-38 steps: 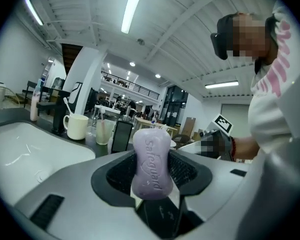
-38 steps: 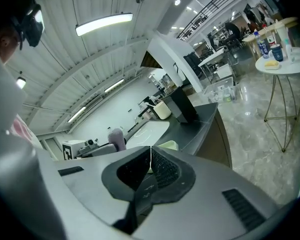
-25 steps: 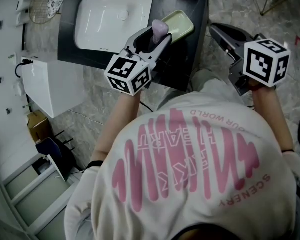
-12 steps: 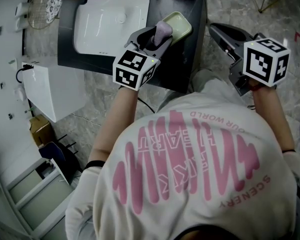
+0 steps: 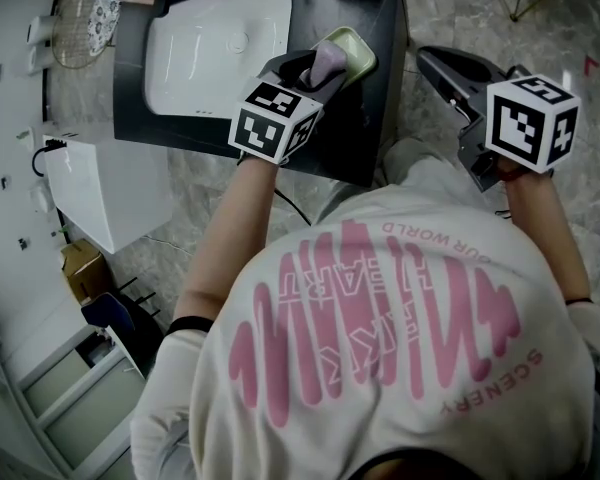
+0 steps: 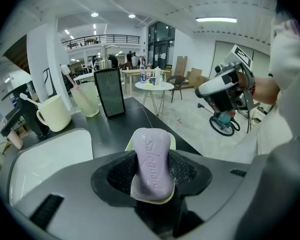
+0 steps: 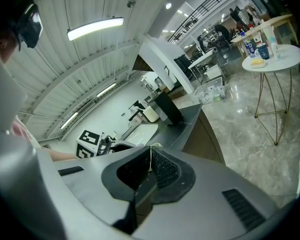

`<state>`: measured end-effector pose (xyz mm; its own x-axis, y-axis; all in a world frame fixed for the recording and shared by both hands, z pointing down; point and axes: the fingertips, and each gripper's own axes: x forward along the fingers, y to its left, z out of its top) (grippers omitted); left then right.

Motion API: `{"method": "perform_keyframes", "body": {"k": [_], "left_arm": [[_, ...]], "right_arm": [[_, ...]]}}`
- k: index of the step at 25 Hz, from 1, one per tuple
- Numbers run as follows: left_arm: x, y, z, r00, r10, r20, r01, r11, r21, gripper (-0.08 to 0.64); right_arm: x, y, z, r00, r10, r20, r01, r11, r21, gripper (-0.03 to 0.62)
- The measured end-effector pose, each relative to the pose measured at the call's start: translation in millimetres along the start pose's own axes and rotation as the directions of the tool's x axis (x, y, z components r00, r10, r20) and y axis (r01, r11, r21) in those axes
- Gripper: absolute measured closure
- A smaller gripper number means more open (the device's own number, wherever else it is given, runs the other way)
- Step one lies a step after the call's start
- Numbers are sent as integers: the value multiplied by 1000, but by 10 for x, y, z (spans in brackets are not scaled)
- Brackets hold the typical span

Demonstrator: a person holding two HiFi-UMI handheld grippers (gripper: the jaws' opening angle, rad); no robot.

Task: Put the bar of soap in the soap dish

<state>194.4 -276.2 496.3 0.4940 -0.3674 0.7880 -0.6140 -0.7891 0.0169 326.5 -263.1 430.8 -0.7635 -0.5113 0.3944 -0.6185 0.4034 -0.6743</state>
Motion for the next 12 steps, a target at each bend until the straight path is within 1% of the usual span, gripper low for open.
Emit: {"method": "perform_keyframes", "body": {"k": [6,10,12], "left_arm": [[66,-3,-37,998,10,-57,-9,1000,23,357],[80,3,-48,994,21,-103,-14,997,72,357],[93,-1,-50,992,21,-122,-10,996,90,357]], "right_arm": [[-25,-29,7,1000,-8,7,8,1000,3,574],[-26,-11,3,1000,-3,6,3,1000,3,574],[-20,-11,-47,1000,6,-15,-6,1000,8,574]]}}
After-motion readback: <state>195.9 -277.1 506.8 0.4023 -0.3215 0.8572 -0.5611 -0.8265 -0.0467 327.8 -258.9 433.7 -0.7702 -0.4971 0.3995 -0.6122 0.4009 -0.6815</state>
